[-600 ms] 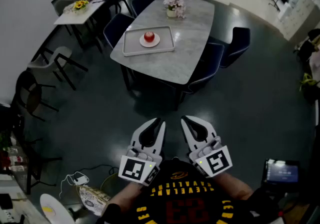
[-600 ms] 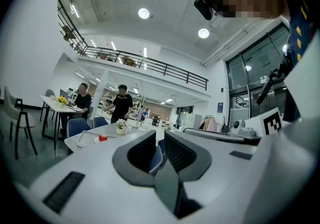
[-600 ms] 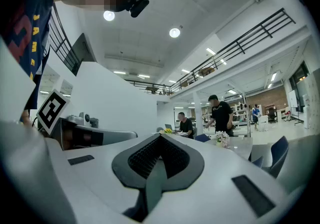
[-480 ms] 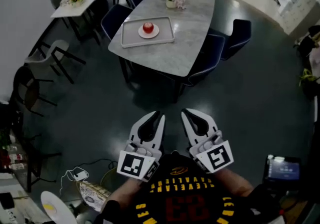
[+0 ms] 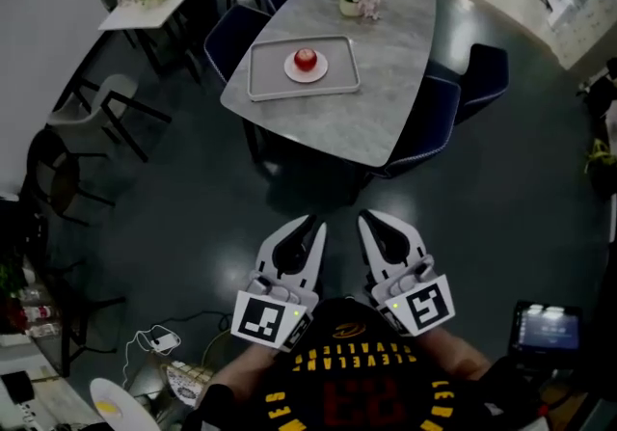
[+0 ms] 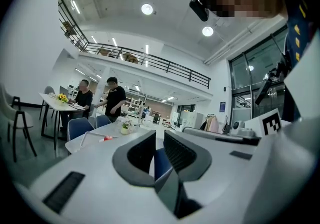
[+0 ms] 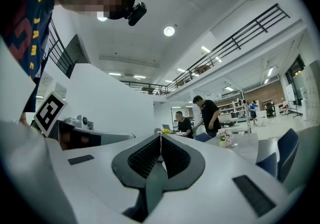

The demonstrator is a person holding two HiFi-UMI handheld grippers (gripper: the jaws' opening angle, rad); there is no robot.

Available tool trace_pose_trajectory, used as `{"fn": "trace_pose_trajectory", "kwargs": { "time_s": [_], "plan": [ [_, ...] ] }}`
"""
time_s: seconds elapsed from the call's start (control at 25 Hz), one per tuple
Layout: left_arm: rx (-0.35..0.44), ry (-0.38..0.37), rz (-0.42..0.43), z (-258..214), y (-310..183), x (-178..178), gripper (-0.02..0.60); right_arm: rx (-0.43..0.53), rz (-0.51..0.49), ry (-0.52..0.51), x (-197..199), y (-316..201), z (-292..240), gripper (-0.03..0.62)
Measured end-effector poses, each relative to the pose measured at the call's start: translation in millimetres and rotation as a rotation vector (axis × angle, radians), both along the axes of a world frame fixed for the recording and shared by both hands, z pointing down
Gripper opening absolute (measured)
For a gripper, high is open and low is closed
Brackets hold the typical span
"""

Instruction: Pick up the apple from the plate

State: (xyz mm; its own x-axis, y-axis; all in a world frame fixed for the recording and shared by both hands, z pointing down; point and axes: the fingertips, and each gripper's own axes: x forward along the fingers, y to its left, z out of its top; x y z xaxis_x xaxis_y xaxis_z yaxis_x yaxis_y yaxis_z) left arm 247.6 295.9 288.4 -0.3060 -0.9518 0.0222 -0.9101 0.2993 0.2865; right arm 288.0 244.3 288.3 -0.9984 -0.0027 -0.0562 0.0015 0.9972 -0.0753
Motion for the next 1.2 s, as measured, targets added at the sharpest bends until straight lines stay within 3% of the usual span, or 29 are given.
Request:
{"fn": "trace_pose_trajectory", "kwargs": {
  "time_s": [0.6, 0.8, 1.2],
  "plan": [
    [0.027, 0.033, 0.054, -3.2, -22.6, -147.7, 0.054, 0.013, 0.084, 0.083, -148.1, -31.1, 0.2, 0.006],
    [0.019, 0.067, 0.066, 7.2, -22.7, -175.4, 0.054, 0.051, 0.087, 0.102, -175.7, -31.2, 2.8, 0.006],
    [-0.004, 0.131, 0.083, 19.2, -32.9, -200.9, 0.054, 0.022, 0.109, 0.152, -201.5, -42.3, 12.9, 0.006]
  ]
}}
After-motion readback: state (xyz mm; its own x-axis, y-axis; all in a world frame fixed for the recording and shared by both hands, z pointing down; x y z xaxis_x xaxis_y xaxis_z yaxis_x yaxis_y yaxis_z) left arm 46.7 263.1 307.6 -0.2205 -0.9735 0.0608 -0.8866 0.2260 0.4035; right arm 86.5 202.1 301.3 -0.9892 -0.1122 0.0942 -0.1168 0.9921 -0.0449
